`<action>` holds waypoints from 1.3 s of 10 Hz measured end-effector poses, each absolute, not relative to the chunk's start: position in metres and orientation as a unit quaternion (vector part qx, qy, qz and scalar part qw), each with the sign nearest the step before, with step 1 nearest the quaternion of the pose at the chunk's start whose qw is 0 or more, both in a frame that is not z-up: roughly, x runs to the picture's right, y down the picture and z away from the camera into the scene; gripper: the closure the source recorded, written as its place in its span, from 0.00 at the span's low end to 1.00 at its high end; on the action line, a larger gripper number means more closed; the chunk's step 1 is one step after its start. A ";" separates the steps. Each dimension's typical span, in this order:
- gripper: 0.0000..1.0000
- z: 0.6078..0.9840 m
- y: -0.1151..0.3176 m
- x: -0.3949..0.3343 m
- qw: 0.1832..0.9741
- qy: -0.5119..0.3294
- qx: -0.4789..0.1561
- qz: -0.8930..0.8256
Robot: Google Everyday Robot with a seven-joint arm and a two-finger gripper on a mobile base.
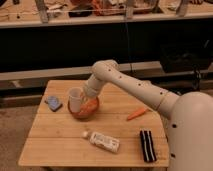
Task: Place the ceramic cup in the ceramic bowl
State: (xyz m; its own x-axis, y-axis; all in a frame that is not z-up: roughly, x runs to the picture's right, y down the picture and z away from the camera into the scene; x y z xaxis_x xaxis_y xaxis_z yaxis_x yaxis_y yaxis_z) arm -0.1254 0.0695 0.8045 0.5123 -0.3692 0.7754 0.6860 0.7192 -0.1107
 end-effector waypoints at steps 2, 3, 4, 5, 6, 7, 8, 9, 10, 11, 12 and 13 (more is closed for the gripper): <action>0.99 0.807 0.067 -0.124 0.847 -0.381 -0.208 -0.306; 0.95 0.809 0.066 -0.122 0.850 -0.378 -0.209 -0.302; 0.91 0.810 0.063 -0.120 0.851 -0.376 -0.209 -0.300; 0.93 0.811 0.062 -0.120 0.852 -0.376 -0.211 -0.296; 0.96 0.812 0.060 -0.120 0.853 -0.376 -0.213 -0.293; 0.96 0.813 0.059 -0.119 0.854 -0.374 -0.214 -0.290; 0.88 0.814 0.058 -0.117 0.857 -0.371 -0.213 -0.288; 0.78 0.814 0.057 -0.116 0.858 -0.369 -0.213 -0.286; 0.70 0.814 0.056 -0.114 0.859 -0.368 -0.215 -0.283; 0.58 0.815 0.055 -0.113 0.861 -0.366 -0.216 -0.280; 0.49 0.815 0.055 -0.113 0.861 -0.366 -0.217 -0.279; 0.38 0.815 0.054 -0.113 0.862 -0.364 -0.217 -0.278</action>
State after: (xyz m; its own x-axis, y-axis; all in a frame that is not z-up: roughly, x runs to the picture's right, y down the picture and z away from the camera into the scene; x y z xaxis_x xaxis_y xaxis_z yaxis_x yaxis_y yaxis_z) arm -0.1127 0.0541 0.8152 0.5806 -0.3220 0.7478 0.6377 0.7509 -0.1717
